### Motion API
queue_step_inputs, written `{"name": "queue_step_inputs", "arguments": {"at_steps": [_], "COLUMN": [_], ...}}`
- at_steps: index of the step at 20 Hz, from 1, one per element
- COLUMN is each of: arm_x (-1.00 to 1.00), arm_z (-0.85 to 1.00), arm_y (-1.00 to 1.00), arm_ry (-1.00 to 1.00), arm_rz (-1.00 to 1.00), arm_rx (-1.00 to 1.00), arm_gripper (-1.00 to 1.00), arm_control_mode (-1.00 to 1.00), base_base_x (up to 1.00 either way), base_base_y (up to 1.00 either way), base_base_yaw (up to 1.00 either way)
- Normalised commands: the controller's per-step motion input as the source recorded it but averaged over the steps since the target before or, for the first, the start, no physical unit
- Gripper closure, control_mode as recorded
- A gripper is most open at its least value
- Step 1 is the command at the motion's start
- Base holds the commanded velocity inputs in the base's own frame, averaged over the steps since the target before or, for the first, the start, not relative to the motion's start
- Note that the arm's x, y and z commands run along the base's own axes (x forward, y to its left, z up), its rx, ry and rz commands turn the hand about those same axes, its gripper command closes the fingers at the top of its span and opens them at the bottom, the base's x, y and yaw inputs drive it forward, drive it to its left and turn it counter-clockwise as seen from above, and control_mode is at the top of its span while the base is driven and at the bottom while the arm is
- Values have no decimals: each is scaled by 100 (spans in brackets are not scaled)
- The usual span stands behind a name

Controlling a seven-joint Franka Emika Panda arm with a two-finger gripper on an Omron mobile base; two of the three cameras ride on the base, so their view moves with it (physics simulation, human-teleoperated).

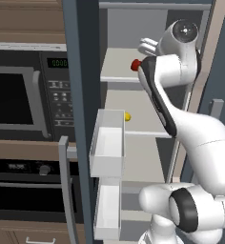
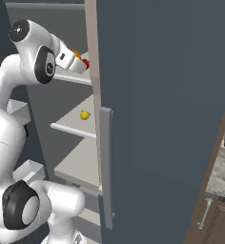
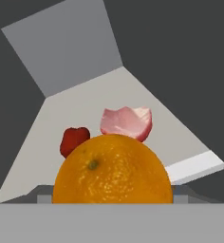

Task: Take the lemon and orange from the second highest rack and move them to the highest rack where the bell pepper and steak are located, to maximize freezer space. Close the freezer door after rearranging.

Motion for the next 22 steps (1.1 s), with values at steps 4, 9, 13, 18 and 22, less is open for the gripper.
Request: {"name": "queue_step_inputs", "arguments": {"at_steps": [4, 9, 13, 18, 22], "arm_x": [51, 52, 53, 54, 50], "arm_z": [-7, -8, -11, -8, -16], "arm_y": [0, 0, 0, 0, 0], "arm_ry": [1, 6, 12, 6, 0], "arm_rz": [0, 0, 0, 0, 3], "arm_rx": [-2, -4, -7, -2, 0], "arm_gripper": [100, 100, 100, 100, 100], "arm_control_mode": [-100, -100, -100, -100, -100], "base_base_x": [0, 0, 0, 0, 0], "base_base_y": [0, 0, 0, 0, 0], "base_base_yaw": [0, 0, 0, 0, 0]}}
